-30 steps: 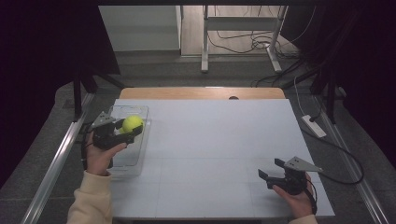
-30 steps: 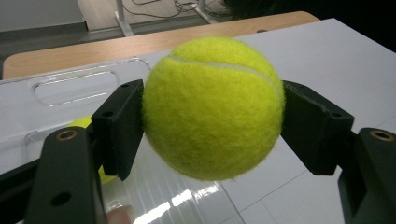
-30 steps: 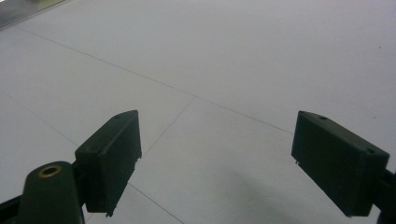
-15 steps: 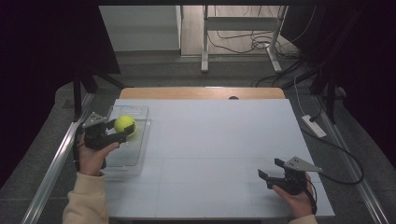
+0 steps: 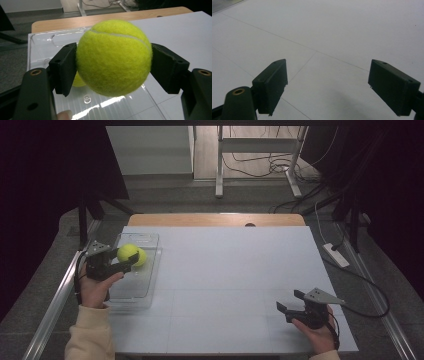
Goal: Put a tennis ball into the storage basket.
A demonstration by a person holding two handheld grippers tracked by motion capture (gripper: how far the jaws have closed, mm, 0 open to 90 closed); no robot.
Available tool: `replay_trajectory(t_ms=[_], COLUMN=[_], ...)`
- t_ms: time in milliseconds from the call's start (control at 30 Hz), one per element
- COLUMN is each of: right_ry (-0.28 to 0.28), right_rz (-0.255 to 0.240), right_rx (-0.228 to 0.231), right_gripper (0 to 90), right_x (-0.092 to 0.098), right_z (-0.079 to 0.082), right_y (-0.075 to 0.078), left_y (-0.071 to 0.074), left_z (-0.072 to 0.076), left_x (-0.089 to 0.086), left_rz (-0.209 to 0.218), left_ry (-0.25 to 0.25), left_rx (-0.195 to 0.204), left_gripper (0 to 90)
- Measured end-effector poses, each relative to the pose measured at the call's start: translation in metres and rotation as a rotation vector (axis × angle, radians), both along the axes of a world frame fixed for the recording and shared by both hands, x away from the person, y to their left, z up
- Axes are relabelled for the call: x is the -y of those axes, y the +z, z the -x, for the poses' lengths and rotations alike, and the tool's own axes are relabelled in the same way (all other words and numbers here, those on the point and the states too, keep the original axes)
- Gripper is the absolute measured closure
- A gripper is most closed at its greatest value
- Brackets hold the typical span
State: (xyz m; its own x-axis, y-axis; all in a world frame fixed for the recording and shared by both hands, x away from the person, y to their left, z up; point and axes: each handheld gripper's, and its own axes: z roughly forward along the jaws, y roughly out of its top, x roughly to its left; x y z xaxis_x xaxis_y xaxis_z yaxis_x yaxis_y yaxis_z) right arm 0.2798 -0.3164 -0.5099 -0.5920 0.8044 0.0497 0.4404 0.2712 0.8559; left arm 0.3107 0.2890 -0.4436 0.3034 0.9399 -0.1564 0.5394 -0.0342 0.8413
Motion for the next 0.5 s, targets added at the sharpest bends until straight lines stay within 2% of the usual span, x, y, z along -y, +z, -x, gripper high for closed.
replay_trajectory(t_ms=[300, 500], right_ry=[-0.001, -0.001], right_rz=[0.007, 0.007], right_rx=[-0.001, -0.001], right_gripper=[15.9, 16.0], right_x=[-0.0005, -0.0005], right_z=[-0.0002, -0.0002], right_y=[-0.0002, -0.0002], left_y=[-0.0020, -0.0033], left_z=[0.0010, 0.0006], left_x=[-0.0099, -0.0097], left_rz=[-0.001, -0.020], left_ry=[0.025, 0.023], left_rx=[-0.013, -0.029], left_gripper=[27.6, 27.6])
